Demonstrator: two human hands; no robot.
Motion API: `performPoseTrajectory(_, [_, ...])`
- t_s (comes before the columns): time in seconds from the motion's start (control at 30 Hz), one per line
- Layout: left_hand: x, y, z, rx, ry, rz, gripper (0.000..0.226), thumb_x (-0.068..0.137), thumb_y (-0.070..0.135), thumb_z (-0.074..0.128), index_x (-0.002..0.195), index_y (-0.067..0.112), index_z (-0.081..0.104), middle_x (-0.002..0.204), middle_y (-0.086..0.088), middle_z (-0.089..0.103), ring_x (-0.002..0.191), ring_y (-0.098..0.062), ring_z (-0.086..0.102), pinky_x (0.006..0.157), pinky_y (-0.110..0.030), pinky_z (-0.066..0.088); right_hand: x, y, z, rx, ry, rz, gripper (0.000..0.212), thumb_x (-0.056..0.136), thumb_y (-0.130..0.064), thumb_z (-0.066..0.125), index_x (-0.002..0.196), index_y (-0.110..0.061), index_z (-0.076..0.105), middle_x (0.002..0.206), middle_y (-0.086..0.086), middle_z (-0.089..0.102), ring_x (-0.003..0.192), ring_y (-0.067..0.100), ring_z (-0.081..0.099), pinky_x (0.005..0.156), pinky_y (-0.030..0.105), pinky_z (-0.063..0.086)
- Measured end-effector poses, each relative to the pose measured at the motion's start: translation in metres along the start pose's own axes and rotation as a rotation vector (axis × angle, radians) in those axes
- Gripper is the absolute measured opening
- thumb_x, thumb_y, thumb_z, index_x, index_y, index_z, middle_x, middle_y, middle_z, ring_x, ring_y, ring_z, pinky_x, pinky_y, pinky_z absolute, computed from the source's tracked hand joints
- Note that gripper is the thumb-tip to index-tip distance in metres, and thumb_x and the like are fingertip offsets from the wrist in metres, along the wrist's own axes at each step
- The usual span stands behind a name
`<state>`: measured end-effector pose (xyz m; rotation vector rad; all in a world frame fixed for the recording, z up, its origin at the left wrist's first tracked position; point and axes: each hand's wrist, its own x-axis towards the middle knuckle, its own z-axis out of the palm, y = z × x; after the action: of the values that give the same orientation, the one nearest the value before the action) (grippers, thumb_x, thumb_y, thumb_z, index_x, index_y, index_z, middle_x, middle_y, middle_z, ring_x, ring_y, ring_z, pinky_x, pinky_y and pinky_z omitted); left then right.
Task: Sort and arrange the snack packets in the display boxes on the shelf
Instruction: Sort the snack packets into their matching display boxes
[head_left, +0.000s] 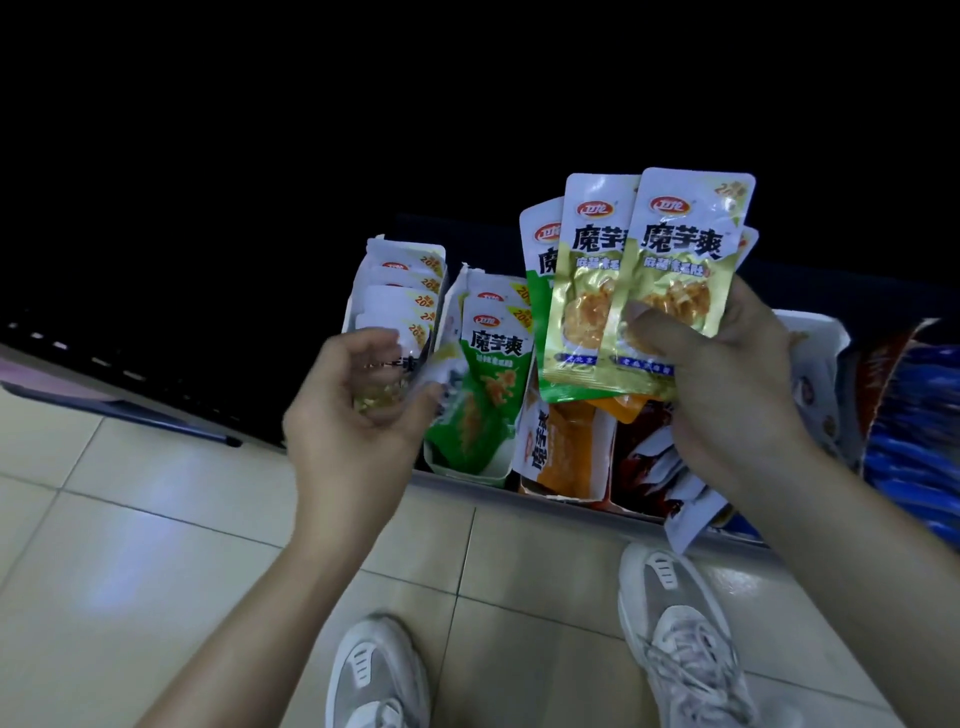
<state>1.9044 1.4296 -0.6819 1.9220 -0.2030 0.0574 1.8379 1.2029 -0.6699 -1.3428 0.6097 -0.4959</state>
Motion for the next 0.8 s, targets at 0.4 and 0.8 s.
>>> performPoseTrajectory(0.4, [0.042, 0.03, 0.032, -0.105, -0.173, -0.028, 0.014, 0.094, 0.015, 0.071, 0.096, 0.001, 0.07, 0.081, -0.024, 0.069, 0.074, -0.032, 0.068, 0.07, -0.044, 0.056, -0.005, -0.003, 0.005, -0.1, -0.209, 0.051, 0.037, 0.09, -0.005, 0.068, 0.123, -0.019, 0.062, 0.116, -0.001, 0.072, 0.106, 0.016, 0.069, 0.09, 0.036, 0.058])
performPoseTrajectory(0.8, [0.011, 0.005, 0.008, 0.241, 0.1, 0.164, 0.016, 0.085, 0.016, 0.078, 0.077, 0.016, 0.063, 0.064, 0.012, 0.063, 0.056, -0.005, 0.062, 0.057, -0.025, 0.051, -0.003, 0.001, -0.003, -0.07, 0.163, -0.105, 0.041, 0.092, -0.005, 0.068, 0.13, -0.006, 0.055, 0.119, 0.006, 0.068, 0.106, 0.016, 0.067, 0.086, 0.027, 0.052])
